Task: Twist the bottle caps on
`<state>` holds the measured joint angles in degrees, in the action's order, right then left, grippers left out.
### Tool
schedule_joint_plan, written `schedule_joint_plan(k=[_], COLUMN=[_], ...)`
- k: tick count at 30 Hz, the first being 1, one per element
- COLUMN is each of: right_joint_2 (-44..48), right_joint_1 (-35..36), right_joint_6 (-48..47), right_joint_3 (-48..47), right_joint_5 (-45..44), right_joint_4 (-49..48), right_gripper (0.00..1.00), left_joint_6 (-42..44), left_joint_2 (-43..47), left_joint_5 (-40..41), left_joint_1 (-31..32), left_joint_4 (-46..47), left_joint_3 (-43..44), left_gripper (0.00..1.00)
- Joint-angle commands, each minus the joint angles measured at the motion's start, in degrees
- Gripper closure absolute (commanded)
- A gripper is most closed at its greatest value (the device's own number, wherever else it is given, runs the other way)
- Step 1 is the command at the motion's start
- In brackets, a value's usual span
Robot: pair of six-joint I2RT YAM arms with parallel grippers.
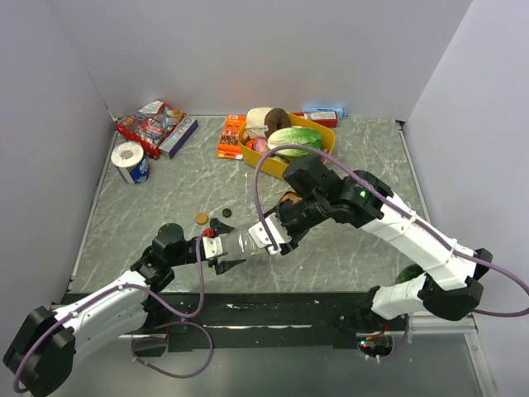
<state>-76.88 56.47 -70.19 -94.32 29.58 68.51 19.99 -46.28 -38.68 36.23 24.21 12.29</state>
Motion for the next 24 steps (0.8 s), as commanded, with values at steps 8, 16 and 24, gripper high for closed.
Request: schedule_joint_plan(k=[8, 16, 24], right_joint_2=[-4.2, -11.4, -15.8], right_joint_1=[-0.6, -2.9, -3.8], right_joint_6=[3.8, 12.4, 20.4], right_joint_3=[-4.2, -11.6, -16.2], right_joint_5=[0.7, 0.4, -1.0], right_joint_4=[3.9, 8.7, 8.4], right_gripper=[0.66, 0.7, 0.72], left_joint_6=[-3.9, -7.4, -11.3], left_joint_2=[1.6, 1.3, 0.2], left_joint_5=[4.4, 8.8, 12.9], left_joint_1=[0.4, 0.3, 0.4], left_joint_4=[15.2, 18.8, 20.5], left_joint_3=[-2.8, -3.2, -1.8], left_gripper=[0.99, 0.99, 0.99])
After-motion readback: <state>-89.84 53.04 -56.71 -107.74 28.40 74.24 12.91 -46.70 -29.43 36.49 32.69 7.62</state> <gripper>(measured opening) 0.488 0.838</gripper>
